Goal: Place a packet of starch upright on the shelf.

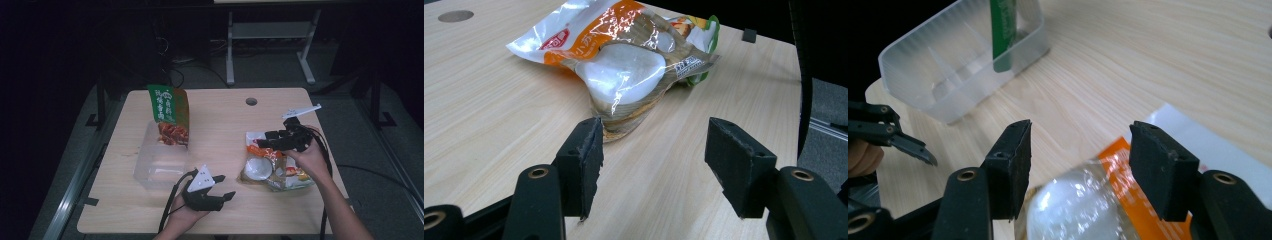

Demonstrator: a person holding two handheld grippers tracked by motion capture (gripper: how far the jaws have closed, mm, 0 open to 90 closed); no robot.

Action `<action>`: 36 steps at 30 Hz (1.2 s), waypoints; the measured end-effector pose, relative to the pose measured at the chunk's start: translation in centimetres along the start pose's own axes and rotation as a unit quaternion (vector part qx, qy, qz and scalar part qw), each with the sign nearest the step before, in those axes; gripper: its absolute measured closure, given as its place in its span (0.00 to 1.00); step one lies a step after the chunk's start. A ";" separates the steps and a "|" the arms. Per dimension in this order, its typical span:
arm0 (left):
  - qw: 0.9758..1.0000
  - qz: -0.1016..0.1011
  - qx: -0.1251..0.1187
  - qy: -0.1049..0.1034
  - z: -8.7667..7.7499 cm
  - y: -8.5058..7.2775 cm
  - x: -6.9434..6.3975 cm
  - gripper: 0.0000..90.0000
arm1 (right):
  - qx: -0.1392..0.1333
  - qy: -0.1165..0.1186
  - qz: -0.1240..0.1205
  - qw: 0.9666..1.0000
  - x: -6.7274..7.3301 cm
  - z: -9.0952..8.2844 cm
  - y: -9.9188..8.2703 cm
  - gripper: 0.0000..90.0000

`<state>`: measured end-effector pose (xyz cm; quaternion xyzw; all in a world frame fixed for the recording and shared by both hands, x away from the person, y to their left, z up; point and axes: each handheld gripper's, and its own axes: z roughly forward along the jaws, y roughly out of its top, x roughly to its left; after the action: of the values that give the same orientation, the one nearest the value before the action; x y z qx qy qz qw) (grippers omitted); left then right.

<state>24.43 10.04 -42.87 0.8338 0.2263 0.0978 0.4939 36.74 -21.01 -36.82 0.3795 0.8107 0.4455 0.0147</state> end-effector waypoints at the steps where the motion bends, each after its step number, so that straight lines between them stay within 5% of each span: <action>1: 1.000 -0.002 0.000 0.001 0.0 0.0 0.0 0.44 | 0.003 -0.001 0.007 1.000 -0.1 -0.2 -0.2 0.46; 20: 1.000 -0.006 -0.003 -0.001 0.4 0.0 -0.1 0.43 | 0.001 -0.048 0.081 0.996 -3.9 -3.7 -6.2 0.45; 36: 1.000 0.001 0.002 -0.003 0.6 0.0 -0.2 0.42 | 0.020 -0.047 0.117 0.992 -5.4 -2.0 -7.7 0.46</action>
<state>24.47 9.45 -43.16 0.8351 0.2247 0.0954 0.4930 35.26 -28.30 -42.92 0.4924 0.7681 0.4093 -0.0066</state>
